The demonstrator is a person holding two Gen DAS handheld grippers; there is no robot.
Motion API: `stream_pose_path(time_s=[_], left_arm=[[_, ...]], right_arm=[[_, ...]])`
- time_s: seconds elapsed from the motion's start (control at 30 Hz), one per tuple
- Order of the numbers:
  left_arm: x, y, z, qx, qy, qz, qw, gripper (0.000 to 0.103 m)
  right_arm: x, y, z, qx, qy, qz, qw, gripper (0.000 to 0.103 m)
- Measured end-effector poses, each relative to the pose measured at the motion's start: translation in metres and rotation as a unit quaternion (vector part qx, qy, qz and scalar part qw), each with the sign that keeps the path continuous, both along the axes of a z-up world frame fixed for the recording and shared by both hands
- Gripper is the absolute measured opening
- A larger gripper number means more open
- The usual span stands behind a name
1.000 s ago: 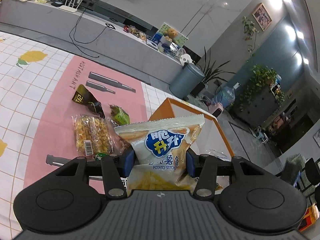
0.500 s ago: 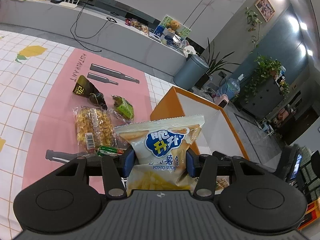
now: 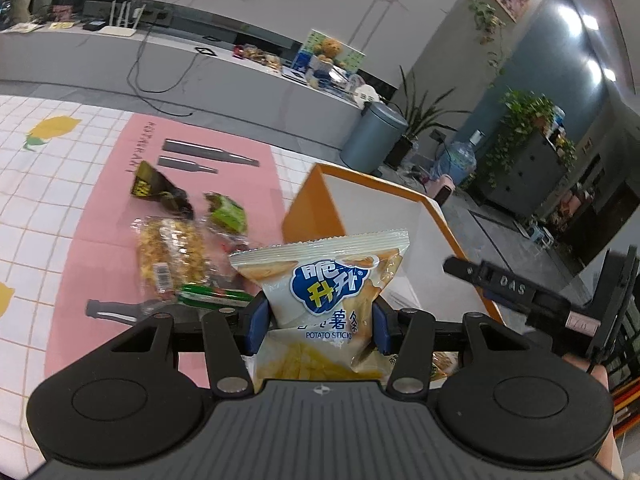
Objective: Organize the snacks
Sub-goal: 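Carry the potato-stick bag into the orange box and open the left gripper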
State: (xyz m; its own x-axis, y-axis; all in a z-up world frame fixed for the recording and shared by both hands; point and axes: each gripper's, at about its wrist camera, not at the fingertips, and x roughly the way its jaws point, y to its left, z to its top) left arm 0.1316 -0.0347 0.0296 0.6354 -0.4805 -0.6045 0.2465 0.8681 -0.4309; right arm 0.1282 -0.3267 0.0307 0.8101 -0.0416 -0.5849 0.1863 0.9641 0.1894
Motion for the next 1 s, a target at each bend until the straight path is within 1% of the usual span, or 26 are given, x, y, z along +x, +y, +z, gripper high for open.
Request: stream_pose_path(time_s=[0.07, 0.13, 0.23, 0.33, 0.47, 0.53, 0.67, 0.73, 0.83, 0.93, 1.0], left_arm=[[0.000, -0.012, 0.003, 0.003, 0.007, 0.000, 1.0000, 0.057], [0.001, -0.024, 0.007, 0.015, 0.008, -0.011, 0.9998, 0.057], [0.003, -0.047, 0.018, 0.045, -0.004, -0.027, 0.9986, 0.057], [0.007, -0.068, 0.026, 0.065, -0.013, -0.039, 0.9970, 0.057], [0.022, -0.101, 0.027, 0.088, -0.011, -0.061, 0.9942, 0.057], [0.029, -0.117, 0.024, 0.108, -0.019, -0.073, 0.9913, 0.057], [0.045, -0.147, 0.012, 0.156, -0.036, -0.068, 0.9847, 0.057], [0.056, -0.158, 0.003, 0.161, -0.030, -0.073, 0.9839, 0.057], [0.076, -0.171, -0.010, 0.160, -0.007, -0.061, 0.9851, 0.057], [0.093, -0.177, -0.023, 0.168, 0.015, -0.045, 0.9847, 0.057], [0.100, -0.179, -0.031, 0.175, 0.016, -0.043, 0.9834, 0.058]], right_arm=[[-0.003, -0.002, 0.004, 0.000, -0.006, 0.000, 1.000, 0.090], [-0.005, -0.005, 0.007, 0.006, -0.012, -0.005, 1.000, 0.090], [-0.009, -0.011, 0.010, 0.019, -0.019, -0.012, 1.000, 0.090], [-0.012, -0.015, 0.014, 0.025, -0.026, -0.020, 0.999, 0.090], [-0.019, -0.019, 0.019, 0.010, -0.033, -0.029, 0.999, 0.090], [-0.022, -0.023, 0.021, 0.001, -0.036, -0.037, 0.999, 0.090], [-0.031, -0.036, 0.026, 0.009, -0.048, -0.056, 0.997, 0.090], [-0.035, -0.043, 0.027, 0.020, -0.052, -0.065, 0.996, 0.090], [-0.036, -0.048, 0.027, 0.032, -0.053, -0.070, 0.996, 0.090], [-0.035, -0.049, 0.027, 0.025, -0.050, -0.069, 0.996, 0.090], [-0.034, -0.047, 0.027, 0.018, -0.046, -0.069, 0.996, 0.090]])
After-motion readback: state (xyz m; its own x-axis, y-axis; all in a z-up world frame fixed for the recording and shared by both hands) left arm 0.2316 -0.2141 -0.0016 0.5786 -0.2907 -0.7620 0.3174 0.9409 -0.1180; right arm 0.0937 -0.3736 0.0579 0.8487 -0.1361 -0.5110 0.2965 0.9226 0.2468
